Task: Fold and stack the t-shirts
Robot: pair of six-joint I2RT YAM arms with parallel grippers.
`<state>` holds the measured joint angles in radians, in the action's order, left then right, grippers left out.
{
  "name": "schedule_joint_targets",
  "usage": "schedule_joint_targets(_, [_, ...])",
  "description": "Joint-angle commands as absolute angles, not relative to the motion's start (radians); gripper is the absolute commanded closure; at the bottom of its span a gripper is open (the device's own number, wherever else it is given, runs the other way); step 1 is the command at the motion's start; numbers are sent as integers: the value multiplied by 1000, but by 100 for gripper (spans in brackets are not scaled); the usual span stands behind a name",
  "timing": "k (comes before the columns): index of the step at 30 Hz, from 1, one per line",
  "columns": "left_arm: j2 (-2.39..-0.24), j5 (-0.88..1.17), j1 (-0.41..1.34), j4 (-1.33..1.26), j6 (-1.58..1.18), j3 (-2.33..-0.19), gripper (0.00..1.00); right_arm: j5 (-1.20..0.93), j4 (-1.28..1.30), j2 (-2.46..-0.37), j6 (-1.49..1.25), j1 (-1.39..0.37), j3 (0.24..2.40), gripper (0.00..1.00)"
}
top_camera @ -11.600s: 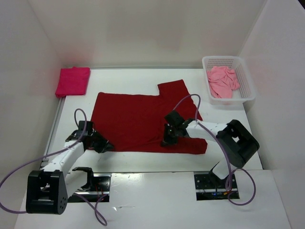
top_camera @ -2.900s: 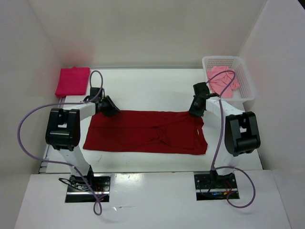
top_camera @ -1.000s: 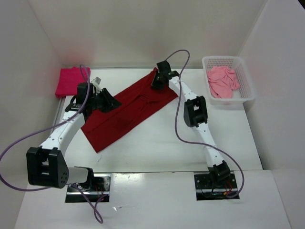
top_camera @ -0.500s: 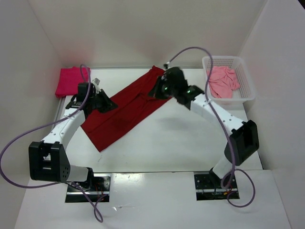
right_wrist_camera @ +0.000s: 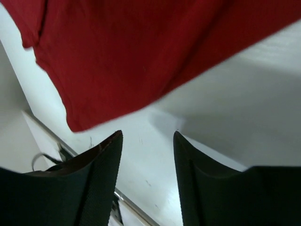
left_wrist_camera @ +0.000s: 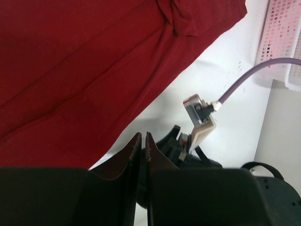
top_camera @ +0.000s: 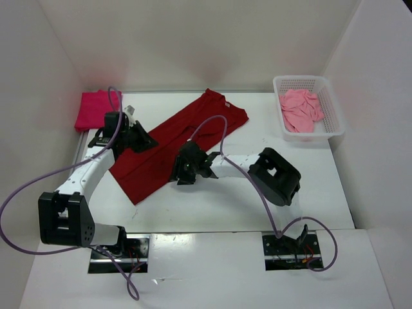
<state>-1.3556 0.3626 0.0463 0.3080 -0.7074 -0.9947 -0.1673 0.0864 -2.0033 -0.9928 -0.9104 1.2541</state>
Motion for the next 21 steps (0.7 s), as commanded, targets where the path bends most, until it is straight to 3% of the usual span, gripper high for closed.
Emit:
schedule_joint_targets(1, [-1307, 360, 38, 290, -706, -980, 87, -80, -25, -2045, -1084, -916, 1299, 46])
schedule_joint_targets(4, [-1298, 360, 38, 281, -706, -951, 87, -38, -11, -2111, -1124, -916, 1343, 47])
schedule_joint_targets(11, [-1321, 350, 38, 272, -693, -942, 81, -31, 43, -2172, -1149, -887, 1356, 95])
schedule_joint_targets(17, [-1384, 350, 38, 256, -652, -942, 73, -121, 80, -1800, -949, -781, 976, 100])
schedule_joint_targets(21, [-1477, 336, 98, 233, -643, -1006, 63, -218, 237, -1585, -836, -701, 723, 100])
